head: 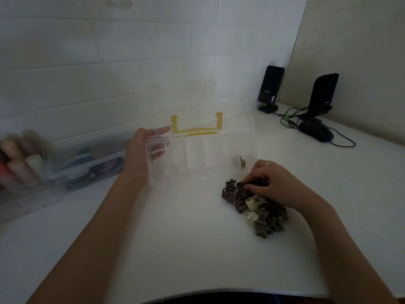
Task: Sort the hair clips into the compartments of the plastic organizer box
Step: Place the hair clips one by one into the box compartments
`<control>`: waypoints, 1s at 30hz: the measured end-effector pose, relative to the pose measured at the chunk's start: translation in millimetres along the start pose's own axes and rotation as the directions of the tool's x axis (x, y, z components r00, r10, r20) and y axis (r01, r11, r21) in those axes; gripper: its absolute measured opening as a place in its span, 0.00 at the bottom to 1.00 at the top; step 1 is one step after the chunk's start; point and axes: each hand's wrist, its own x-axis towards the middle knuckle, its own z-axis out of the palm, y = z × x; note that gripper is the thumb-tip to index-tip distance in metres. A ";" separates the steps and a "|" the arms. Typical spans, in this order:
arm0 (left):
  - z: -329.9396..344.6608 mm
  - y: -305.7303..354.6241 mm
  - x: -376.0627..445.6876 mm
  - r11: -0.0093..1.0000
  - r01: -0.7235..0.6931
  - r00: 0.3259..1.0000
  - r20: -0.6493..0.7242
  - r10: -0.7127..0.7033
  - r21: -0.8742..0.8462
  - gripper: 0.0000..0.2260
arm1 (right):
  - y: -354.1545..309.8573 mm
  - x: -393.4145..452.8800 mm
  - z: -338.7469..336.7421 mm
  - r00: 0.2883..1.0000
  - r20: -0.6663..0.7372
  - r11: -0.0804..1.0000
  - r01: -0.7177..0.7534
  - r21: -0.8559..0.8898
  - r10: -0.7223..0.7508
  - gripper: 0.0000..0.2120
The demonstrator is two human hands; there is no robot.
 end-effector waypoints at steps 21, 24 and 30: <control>-2.5 -4.1 2.0 1.000 0.003 1.000 0.028 -0.003 -0.003 0.18 | -27.3 3.1 5.1 0.937 -0.332 0.877 0.071 0.475 0.104 0.07; -2.7 -5.2 2.1 1.000 0.013 0.999 0.046 -0.012 -0.006 0.18 | -29.1 12.4 15.6 0.915 -0.403 0.953 0.095 0.286 0.030 0.08; -1.3 -3.5 1.4 1.000 0.012 0.999 0.029 -0.012 -0.013 0.19 | -21.2 8.7 8.2 0.936 -0.314 0.980 0.187 0.073 -0.155 0.11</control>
